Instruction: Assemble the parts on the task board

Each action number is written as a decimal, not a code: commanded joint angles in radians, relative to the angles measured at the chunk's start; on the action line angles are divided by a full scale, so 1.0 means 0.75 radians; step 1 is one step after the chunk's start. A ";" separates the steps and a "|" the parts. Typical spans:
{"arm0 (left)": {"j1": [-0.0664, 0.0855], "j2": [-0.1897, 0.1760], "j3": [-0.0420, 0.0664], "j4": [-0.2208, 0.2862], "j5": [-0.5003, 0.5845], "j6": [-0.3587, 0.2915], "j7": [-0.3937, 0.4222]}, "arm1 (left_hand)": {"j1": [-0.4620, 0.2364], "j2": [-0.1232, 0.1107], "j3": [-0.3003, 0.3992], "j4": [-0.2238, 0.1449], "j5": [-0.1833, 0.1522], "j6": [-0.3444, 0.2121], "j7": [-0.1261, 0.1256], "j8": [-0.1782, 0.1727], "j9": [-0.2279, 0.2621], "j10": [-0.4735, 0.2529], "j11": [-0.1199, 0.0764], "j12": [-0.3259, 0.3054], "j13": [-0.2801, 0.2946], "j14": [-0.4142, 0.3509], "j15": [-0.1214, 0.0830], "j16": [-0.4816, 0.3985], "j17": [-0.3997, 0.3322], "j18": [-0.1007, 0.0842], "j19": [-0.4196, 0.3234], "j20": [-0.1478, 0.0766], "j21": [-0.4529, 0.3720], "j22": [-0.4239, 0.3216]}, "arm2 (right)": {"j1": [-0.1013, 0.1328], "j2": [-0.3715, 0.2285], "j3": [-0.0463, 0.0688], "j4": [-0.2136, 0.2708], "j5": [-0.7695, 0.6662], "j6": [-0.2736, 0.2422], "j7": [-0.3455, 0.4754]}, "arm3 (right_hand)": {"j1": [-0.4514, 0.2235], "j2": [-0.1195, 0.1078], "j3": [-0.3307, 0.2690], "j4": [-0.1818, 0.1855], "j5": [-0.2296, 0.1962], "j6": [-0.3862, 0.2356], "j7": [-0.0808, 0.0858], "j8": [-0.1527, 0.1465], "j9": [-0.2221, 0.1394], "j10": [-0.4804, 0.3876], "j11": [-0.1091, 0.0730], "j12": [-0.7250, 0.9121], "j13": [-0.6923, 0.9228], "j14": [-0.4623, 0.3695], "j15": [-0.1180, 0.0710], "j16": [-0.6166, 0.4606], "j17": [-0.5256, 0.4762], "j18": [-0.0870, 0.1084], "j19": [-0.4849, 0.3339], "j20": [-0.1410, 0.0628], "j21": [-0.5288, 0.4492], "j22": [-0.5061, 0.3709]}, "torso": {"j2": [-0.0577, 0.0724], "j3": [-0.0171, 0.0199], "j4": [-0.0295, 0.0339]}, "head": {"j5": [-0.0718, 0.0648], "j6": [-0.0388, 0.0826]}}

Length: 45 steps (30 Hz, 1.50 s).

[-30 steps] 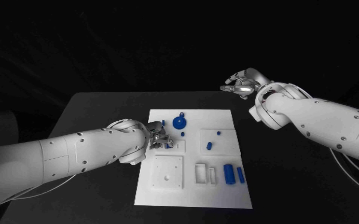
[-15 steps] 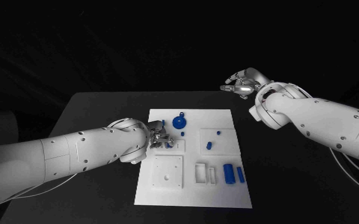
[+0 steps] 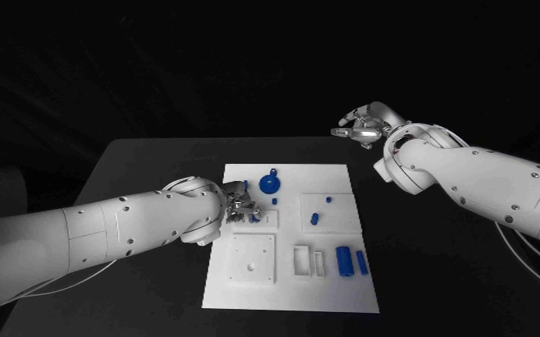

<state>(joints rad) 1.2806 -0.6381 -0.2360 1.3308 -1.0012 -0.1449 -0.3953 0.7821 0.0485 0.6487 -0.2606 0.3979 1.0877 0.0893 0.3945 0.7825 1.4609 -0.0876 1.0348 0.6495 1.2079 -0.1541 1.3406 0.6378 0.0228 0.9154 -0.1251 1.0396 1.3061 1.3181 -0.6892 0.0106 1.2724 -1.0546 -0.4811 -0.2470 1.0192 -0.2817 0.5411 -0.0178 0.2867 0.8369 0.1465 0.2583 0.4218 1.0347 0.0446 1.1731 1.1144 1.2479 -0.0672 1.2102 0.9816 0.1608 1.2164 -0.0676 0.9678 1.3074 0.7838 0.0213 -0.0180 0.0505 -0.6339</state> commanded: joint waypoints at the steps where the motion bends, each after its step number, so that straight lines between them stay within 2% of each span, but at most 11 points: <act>1: -0.008 0.012 -0.005 0.008 0.011 0.076 0.001 | -0.006 0.003 0.010 0.014 0.004 0.248 -0.161 0.006 -0.001 -0.066 -0.071 0.009 -0.003 0.026 -0.052 0.008 -0.002 0.009 0.010 -0.193 -0.004 0.002 | 0.000 0.001 0.001 0.001 -0.005 0.017 0.006 | 0.013 0.001 0.001 0.007 0.005 -0.010 0.016 0.007 0.002 -0.013 0.000 0.007 -0.001 -0.010 0.002 -0.002 -0.002 0.135 0.009 -0.001 -0.004 0.016 | -0.001 -0.0003 0.0002 | 0.001 -0.001; 3: -0.008 0.011 -0.005 0.009 0.007 0.078 -0.001 | 0.000 0.006 0.017 0.007 0.044 0.248 -0.162 0.010 -0.002 -0.068 -0.072 0.014 -0.004 0.026 -0.051 0.011 -0.004 0.010 0.010 -0.193 -0.004 0.004 | 0.000 0.001 0.001 0.000 -0.005 0.017 0.006 | 0.013 0.001 0.000 0.007 0.005 -0.010 0.016 0.007 0.002 -0.013 0.000 0.007 -0.002 -0.010 0.002 -0.002 -0.002 0.135 0.009 -0.001 -0.004 0.016 | 0.000 -0.0002 0.0005 | 0.001 -0.001; 9: -0.008 0.009 -0.005 0.009 0.007 0.084 -0.006 | 0.004 0.008 0.020 -0.003 0.074 0.248 -0.163 0.015 -0.002 -0.069 -0.073 0.019 -0.006 0.027 -0.048 0.014 -0.007 0.010 0.011 -0.192 -0.004 0.007 | 0.000 0.000 0.001 0.000 -0.005 0.017 0.006 | 0.014 0.002 0.000 0.007 0.005 -0.010 0.016 0.007 0.002 -0.013 0.000 0.007 -0.002 -0.010 0.002 -0.002 -0.002 0.135 0.009 -0.001 -0.004 0.016 | 0.000 -0.0011 0.0008 | 0.002 -0.001; 11: -0.008 0.009 -0.005 0.008 0.007 0.086 -0.007 | 0.006 0.008 0.022 -0.009 0.100 0.249 -0.164 0.018 -0.002 -0.069 -0.074 0.023 -0.007 0.027 -0.047 0.016 -0.008 0.010 0.011 -0.192 -0.004 0.008 | 0.000 0.000 0.001 0.000 -0.005 0.017 0.006 | 0.014 0.002 0.000 0.007 0.006 -0.010 0.016 0.007 0.002 -0.013 0.000 0.007 -0.002 -0.010 0.002 -0.002 -0.002 0.135 0.009 -0.001 -0.004 0.016 | 0.000 -0.0011 0.0007 | 0.002 -0.001; 18: -0.008 0.007 -0.004 0.009 0.010 0.101 -0.013 | 0.009 0.009 0.022 -0.019 0.128 0.250 -0.166 0.023 -0.002 -0.070 -0.076 0.029 -0.009 0.030 -0.045 0.019 -0.010 0.010 0.014 -0.192 -0.004 0.011 | 0.000 0.001 0.001 -0.003 -0.005 0.017 0.006 | 0.015 0.001 0.000 0.006 0.006 -0.010 0.016 0.007 0.002 -0.013 0.000 0.008 -0.002 -0.010 0.002 -0.002 -0.002 0.135 0.009 -0.001 -0.004 0.016 | 0.000 -0.0014 -0.0002 | 0.002 -0.003; 36: -0.005 -0.005 -0.002 0.008 0.052 0.128 -0.020 | 0.012 0.008 0.022 -0.026 0.139 0.251 -0.167 0.027 -0.002 -0.070 -0.077 0.033 -0.011 0.032 -0.044 0.022 -0.012 0.011 0.016 -0.192 -0.003 0.012 | 0.000 0.003 0.001 -0.008 -0.005 0.021 0.006 | 0.018 0.002 0.000 0.005 0.008 -0.010 0.016 0.007 0.002 -0.013 0.000 0.009 -0.004 -0.010 0.002 -0.002 -0.002 0.135 0.009 -0.001 -0.005 0.016 | -0.001 -0.0011 0.0013 | 0.001 -0.002; 45: 0.006 0.005 -0.001 -0.004 0.077 0.164 -0.026 | 0.013 0.008 0.022 -0.027 0.138 0.250 -0.168 0.028 -0.003 -0.070 -0.078 0.034 -0.011 0.032 -0.043 0.022 -0.012 0.011 0.016 -0.192 -0.003 0.012 | 0.000 0.005 0.001 -0.012 -0.005 0.021 0.005 | 0.019 0.002 0.000 0.005 0.008 -0.011 0.017 0.007 0.001 -0.014 0.000 0.009 -0.004 -0.010 0.002 -0.002 -0.002 0.135 0.009 -0.001 -0.005 0.017 | 0.000 -0.0019 0.0006 | 0.002 0.000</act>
<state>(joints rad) 1.2854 -0.6392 -0.2348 1.3263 -0.9683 -0.0760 -0.4061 0.7765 0.0446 0.6556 -0.2689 0.4991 1.0877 0.0892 0.4090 0.7790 1.4608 -0.0876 1.0564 0.6424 1.2079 -0.1541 1.3521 0.6304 0.0228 0.9188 -0.1286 1.0397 1.3076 1.3179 -0.6866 0.0106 1.2633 -1.0546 -0.4780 -0.2470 1.0231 -0.2777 0.5411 -0.0178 0.2867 0.8327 0.1439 0.2583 0.4215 1.0311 0.0482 1.1771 1.1128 1.2479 -0.0672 1.2102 0.9817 0.1608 1.2162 -0.0674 0.9678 1.3079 0.7832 0.0202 -0.0172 0.0517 -0.6348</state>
